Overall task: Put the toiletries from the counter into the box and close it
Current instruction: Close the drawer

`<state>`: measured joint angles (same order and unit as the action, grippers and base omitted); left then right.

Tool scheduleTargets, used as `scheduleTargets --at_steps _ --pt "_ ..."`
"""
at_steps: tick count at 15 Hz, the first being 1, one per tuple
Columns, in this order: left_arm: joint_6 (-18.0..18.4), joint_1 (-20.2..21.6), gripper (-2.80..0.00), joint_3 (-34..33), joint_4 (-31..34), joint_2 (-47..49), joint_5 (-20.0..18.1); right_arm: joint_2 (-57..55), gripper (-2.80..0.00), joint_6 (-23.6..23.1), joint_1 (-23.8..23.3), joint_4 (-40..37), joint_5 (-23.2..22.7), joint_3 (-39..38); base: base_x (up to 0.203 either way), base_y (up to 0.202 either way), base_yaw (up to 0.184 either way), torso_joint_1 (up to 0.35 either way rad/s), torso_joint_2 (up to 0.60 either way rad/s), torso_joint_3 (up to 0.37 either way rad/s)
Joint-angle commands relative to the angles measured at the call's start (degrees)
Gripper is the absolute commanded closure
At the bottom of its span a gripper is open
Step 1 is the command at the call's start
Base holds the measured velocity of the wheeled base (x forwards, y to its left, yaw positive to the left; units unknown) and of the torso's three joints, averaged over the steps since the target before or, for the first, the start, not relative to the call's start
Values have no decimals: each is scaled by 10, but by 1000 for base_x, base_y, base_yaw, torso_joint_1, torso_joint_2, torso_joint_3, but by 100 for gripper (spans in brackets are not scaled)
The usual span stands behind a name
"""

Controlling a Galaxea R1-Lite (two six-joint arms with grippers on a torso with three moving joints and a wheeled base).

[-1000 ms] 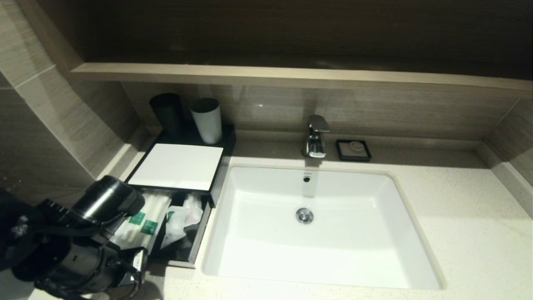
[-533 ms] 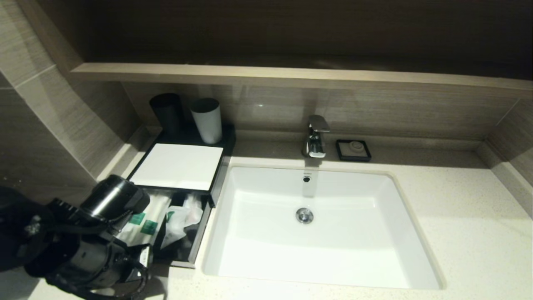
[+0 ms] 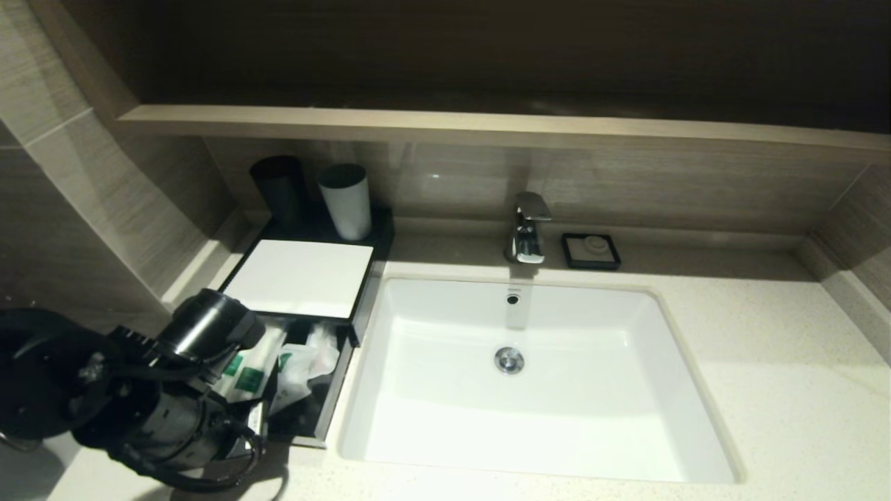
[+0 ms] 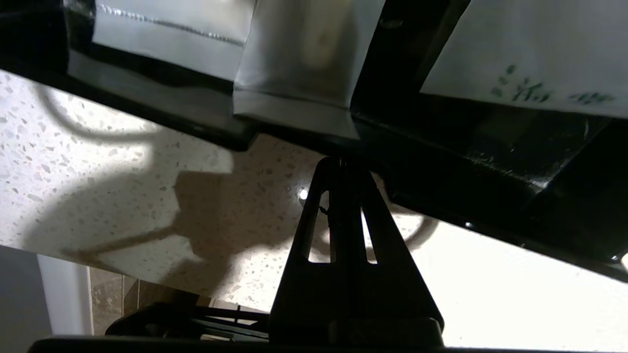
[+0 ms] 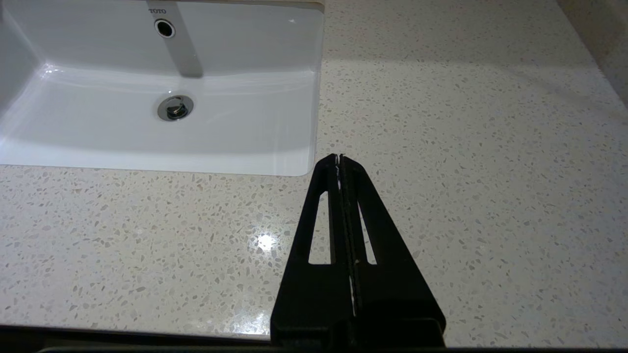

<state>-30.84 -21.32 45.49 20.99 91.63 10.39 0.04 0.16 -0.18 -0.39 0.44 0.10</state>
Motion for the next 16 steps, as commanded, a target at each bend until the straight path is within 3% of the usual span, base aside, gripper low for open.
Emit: scheduleTargets --at_steps 1,16 --pt "-2 7 0 11 1 13 1 0 0 0 0 0 0 0 0 0 0 0 0 0" --pt "19 31 0 88 0 83 1 0 0 0 0 0 0 0 0 0 0 0 0 0"
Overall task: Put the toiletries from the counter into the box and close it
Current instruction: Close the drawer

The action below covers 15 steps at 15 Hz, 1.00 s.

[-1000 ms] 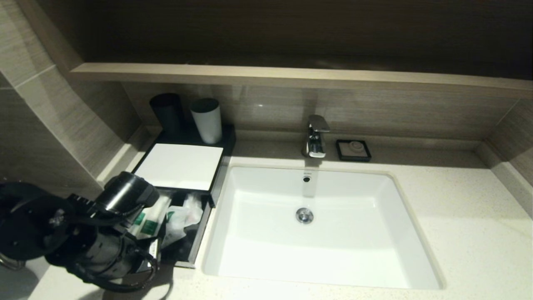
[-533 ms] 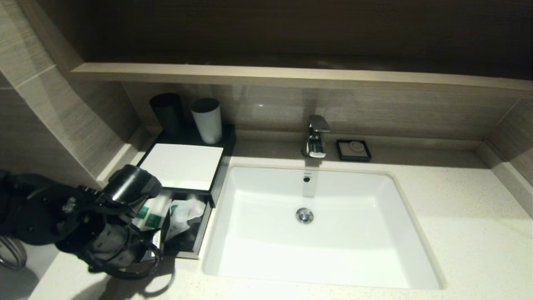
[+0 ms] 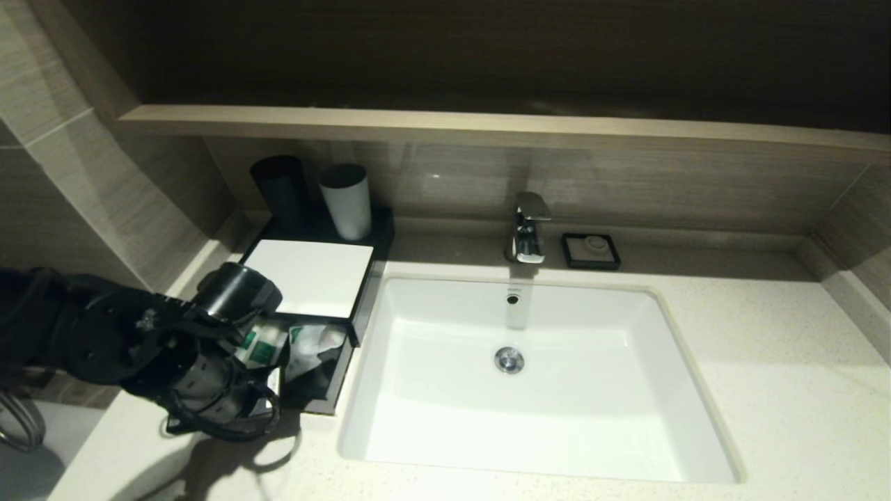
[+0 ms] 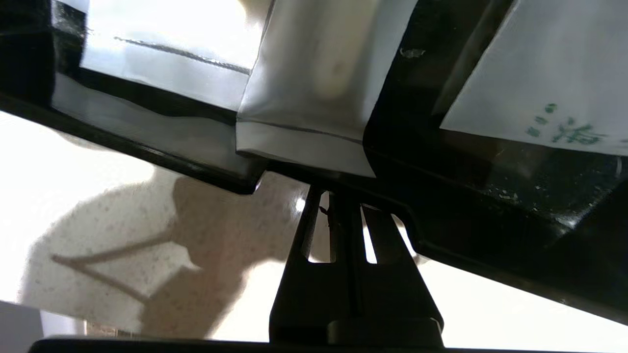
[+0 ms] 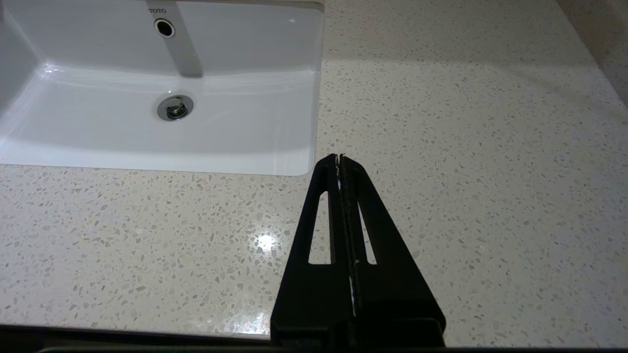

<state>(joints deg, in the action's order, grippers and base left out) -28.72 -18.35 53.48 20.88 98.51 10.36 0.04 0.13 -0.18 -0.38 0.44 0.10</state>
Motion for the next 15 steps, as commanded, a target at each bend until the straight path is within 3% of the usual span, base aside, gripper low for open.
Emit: scheduleTargets --at_steps 1,15 --pt "-2 4 0 14 1 17 1 0 0 0 0 0 0 0 0 0 0 0 0 0" --pt "17 37 0 97 2 48 -12 0 0 0 0 0 0 0 0 0 0 0 0 0"
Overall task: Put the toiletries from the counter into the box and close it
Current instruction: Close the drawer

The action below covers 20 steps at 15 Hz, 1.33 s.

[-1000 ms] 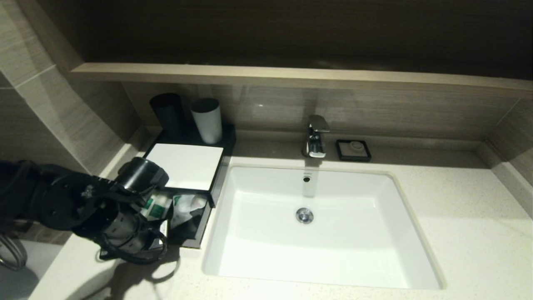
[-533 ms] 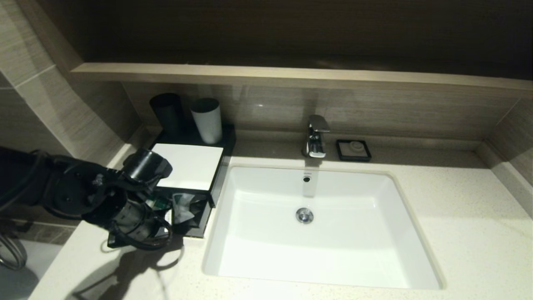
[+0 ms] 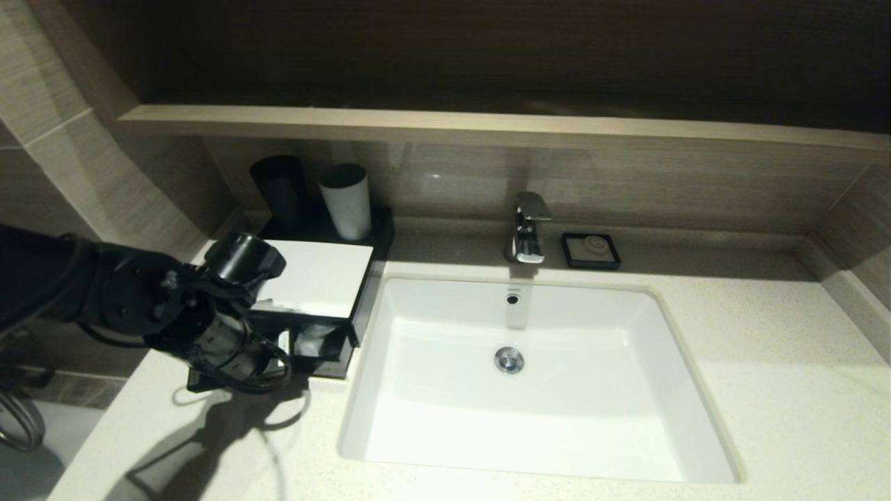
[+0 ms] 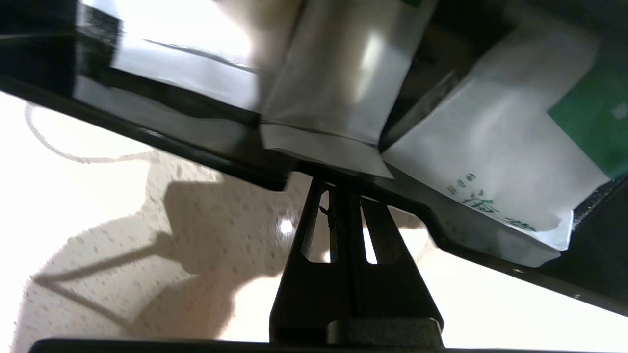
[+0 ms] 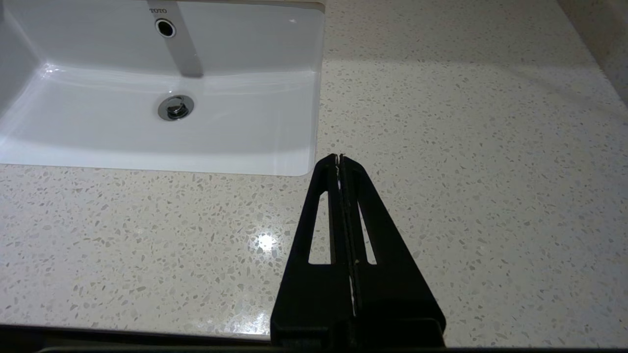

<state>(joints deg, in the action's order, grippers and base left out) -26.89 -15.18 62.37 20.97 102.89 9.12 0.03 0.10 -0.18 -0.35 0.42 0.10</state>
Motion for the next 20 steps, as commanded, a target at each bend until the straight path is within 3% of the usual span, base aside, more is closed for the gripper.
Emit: scheduleTargets --at_steps 1,20 --pt "-2 5 0 16 1 6 0 1 0 1 0 -1 0 0 0 0 0 0 0 0" --pt "9 8 0 101 0 32 3 1 0 1 0 0 0 0 0 0 0 0 0 0"
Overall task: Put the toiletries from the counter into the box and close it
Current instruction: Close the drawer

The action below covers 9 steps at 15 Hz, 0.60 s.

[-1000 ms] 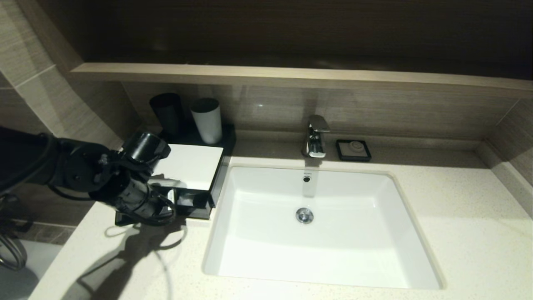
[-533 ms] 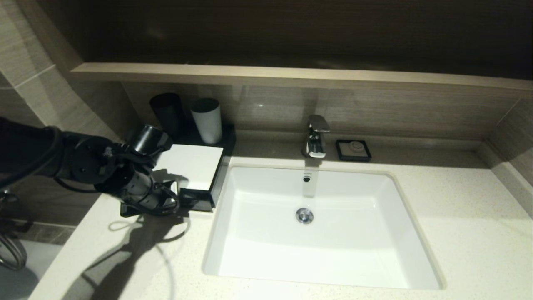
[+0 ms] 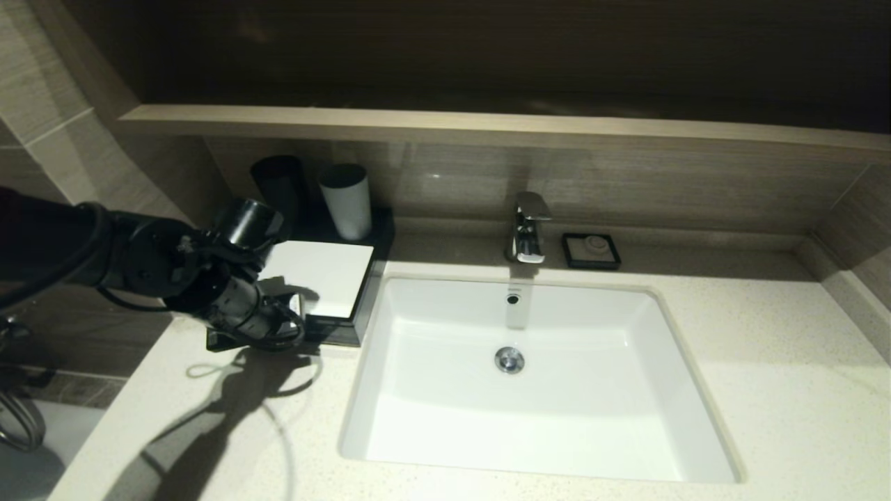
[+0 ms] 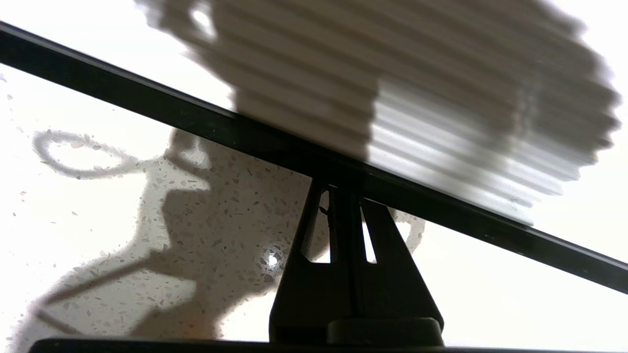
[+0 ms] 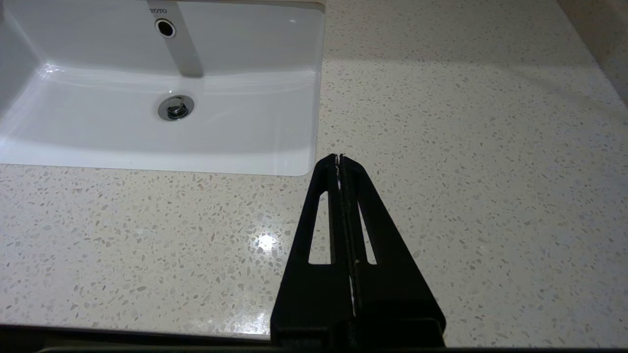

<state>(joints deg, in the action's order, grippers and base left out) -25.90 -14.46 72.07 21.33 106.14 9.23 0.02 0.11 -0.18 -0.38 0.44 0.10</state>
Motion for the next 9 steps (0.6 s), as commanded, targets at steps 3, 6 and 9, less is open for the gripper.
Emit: scheduleTargets --at_steps 3,6,9 --pt "4 0 0 5 -3 -4 4 1 0 0 0 0 0 0 0 0 0 0 0 0" --pt "4 0 0 2 1 -19 7 1 0 0 0 0 0 0 0 0 0 0 0 0" --pt "16 0 0 -25 6 -55 17 1 0 0 0 0 0 0 0 0 0 0 0 0"
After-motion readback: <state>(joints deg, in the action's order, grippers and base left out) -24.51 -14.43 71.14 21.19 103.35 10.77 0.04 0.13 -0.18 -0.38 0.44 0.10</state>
